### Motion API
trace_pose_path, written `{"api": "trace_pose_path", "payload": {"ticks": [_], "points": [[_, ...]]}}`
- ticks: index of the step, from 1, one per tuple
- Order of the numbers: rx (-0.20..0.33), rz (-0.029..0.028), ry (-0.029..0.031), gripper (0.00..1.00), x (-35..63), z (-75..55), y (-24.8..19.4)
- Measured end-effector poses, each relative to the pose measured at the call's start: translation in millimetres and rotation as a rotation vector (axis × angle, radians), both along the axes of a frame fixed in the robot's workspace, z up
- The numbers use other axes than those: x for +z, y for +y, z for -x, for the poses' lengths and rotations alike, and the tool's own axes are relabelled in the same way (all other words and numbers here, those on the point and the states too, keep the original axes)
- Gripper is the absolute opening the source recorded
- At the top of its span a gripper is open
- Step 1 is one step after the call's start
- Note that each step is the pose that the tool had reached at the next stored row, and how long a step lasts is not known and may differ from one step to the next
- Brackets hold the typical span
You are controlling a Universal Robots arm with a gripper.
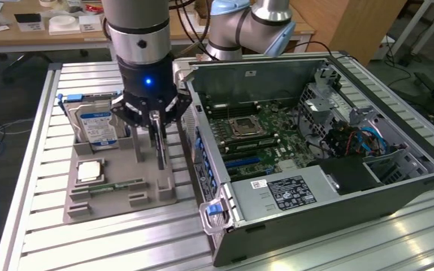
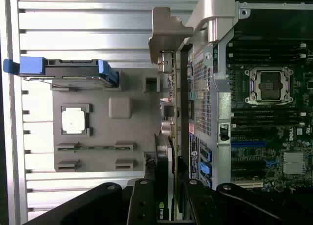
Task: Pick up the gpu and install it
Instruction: 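Pick up the gpu and move the gpu toward the slot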
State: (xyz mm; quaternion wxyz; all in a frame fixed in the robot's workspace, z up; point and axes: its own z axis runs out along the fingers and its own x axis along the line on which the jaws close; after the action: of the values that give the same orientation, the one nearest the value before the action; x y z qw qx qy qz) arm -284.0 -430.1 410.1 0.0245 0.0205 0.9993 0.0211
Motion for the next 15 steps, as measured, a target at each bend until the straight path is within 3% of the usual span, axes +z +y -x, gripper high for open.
{"api": "trace_pose_path", "payload": {"ticks": [15], "points": [[0.000,0.0003,0.0002,0.27,3.3,-0.1,0.0]]}}
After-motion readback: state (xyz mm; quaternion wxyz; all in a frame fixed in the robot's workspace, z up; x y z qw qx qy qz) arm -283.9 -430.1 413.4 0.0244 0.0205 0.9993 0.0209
